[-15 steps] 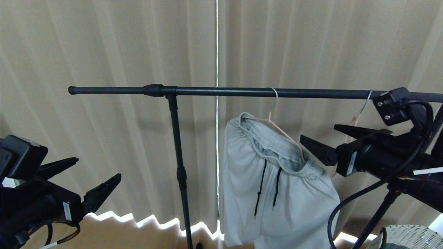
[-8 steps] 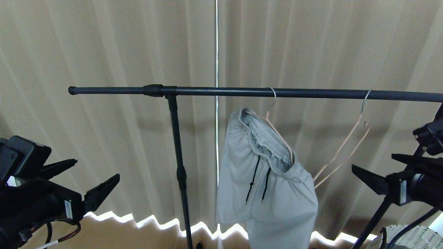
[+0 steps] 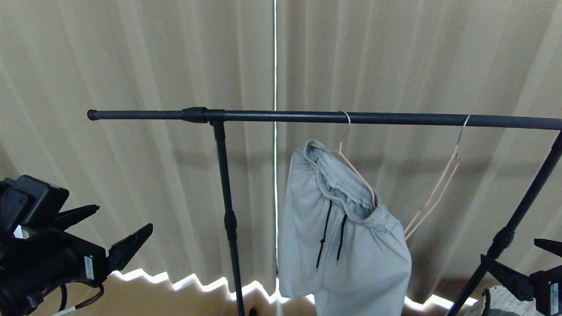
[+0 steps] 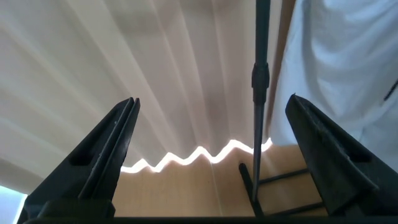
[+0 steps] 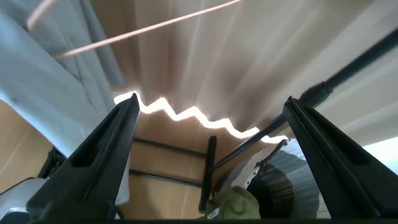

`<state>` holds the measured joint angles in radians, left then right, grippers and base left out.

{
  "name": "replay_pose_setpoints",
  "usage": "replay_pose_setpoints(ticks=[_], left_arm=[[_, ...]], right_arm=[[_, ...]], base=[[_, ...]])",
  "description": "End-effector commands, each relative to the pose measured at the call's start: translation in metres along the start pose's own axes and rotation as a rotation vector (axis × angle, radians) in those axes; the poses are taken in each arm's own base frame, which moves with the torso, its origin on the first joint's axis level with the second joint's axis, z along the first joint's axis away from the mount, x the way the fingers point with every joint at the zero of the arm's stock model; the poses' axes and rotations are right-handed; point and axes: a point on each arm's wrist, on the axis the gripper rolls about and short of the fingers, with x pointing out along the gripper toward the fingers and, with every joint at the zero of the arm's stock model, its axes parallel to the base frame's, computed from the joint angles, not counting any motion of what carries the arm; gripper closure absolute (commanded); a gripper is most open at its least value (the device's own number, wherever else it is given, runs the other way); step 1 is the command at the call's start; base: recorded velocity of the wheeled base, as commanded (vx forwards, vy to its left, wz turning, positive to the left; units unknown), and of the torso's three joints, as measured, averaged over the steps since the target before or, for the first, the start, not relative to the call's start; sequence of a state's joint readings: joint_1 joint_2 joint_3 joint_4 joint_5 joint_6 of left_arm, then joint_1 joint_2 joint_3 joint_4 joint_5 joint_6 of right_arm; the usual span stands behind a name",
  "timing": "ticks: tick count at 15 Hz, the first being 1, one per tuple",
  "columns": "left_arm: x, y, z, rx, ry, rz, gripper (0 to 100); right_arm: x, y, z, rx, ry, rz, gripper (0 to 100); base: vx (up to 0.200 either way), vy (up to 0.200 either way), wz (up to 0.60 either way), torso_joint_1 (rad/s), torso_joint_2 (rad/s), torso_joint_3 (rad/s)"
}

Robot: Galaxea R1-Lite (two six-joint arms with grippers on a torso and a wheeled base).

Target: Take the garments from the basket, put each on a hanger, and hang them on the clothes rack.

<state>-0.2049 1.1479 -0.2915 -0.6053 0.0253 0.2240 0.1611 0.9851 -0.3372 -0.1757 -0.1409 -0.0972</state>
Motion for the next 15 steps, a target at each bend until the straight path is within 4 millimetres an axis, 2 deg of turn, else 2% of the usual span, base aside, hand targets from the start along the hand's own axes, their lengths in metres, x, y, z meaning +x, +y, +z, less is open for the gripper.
replay_pose_setpoints(ticks=[1, 3, 14, 15], left_arm=[[0.000, 0.000, 0.000, 0.000, -0.002, 0.002, 0], [-0.002, 0.000, -0.001, 0.003, -0.005, 0.003, 0], [-0.006, 0.001, -0.003, -0.002, -0.008, 0.016, 0], [-0.006, 0.001, -0.003, 0.000, -0.007, 0.015, 0]], right_arm=[[-0.005, 0.000, -0.004, 0.006, -0.024, -0.001, 0], [-0.004, 0.000, -0.011, 0.001, -0.045, -0.006, 0], [0.001, 0.001, -0.020, 0.003, -0.008, -0.013, 0], [0.004, 0.001, -0.021, 0.001, 0.013, -0.008, 0]], base=[[0.000, 0.000, 0.00, 0.000, 0.00, 0.000], [0.000, 0.000, 0.00, 0.000, 0.00, 0.000], [-0.200, 0.000, 0.00, 0.000, 0.00, 0.001], [0.000, 0.000, 0.00, 0.000, 0.00, 0.000]])
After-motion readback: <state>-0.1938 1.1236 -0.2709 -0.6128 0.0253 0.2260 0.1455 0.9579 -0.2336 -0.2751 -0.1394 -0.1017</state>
